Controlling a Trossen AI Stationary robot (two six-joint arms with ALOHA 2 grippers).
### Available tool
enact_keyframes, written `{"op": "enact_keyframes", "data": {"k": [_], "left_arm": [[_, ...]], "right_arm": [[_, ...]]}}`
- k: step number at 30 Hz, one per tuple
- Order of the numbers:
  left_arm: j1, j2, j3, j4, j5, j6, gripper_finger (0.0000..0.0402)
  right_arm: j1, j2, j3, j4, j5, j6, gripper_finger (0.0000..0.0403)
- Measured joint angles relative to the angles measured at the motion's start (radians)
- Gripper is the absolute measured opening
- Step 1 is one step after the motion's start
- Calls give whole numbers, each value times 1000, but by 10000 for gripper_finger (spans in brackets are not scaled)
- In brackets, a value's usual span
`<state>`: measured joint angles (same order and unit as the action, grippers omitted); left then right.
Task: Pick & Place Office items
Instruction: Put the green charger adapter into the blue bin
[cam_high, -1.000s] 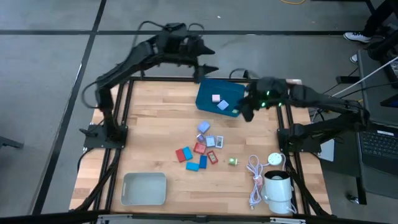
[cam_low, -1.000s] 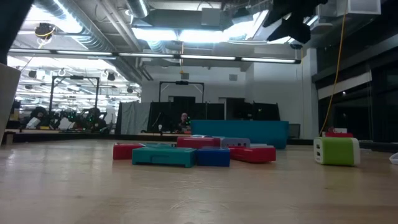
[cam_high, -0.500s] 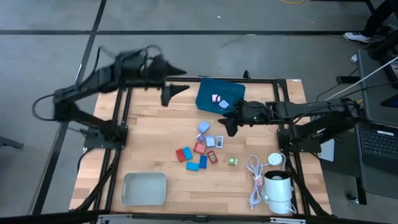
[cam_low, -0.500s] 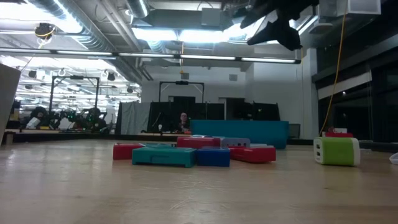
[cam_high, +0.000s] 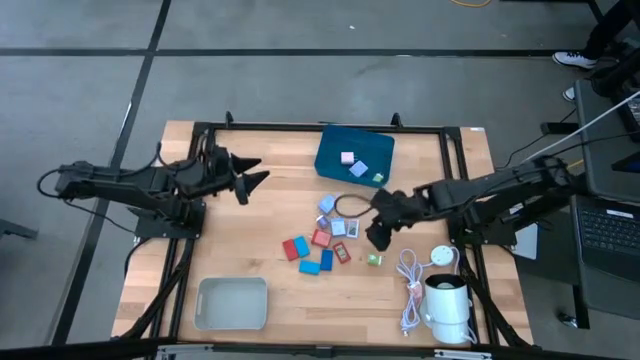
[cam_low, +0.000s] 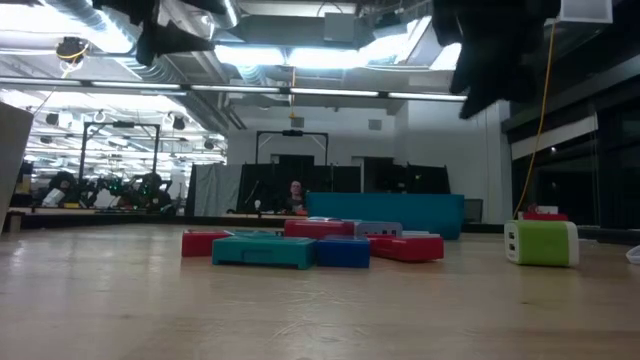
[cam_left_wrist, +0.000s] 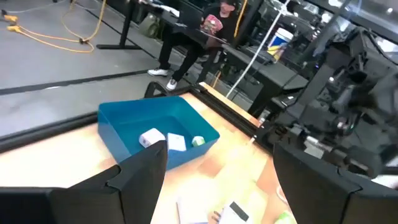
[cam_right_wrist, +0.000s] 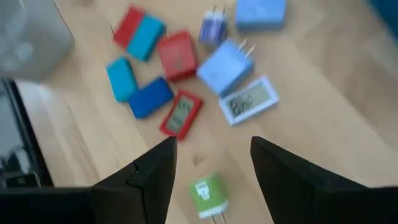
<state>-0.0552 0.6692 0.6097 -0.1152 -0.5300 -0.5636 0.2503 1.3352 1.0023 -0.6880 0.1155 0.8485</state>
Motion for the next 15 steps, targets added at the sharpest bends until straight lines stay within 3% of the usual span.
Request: {"op": "enact_keyframes", "data": {"k": [8, 15], "left_arm": [[-5, 15, -1, 28, 2, 0, 285], [-5, 23, -1, 38, 13, -11, 285]], "right_arm": [[103, 202, -1, 6, -79, -44, 210], [120, 232, 0, 79, -107, -53, 214]]}}
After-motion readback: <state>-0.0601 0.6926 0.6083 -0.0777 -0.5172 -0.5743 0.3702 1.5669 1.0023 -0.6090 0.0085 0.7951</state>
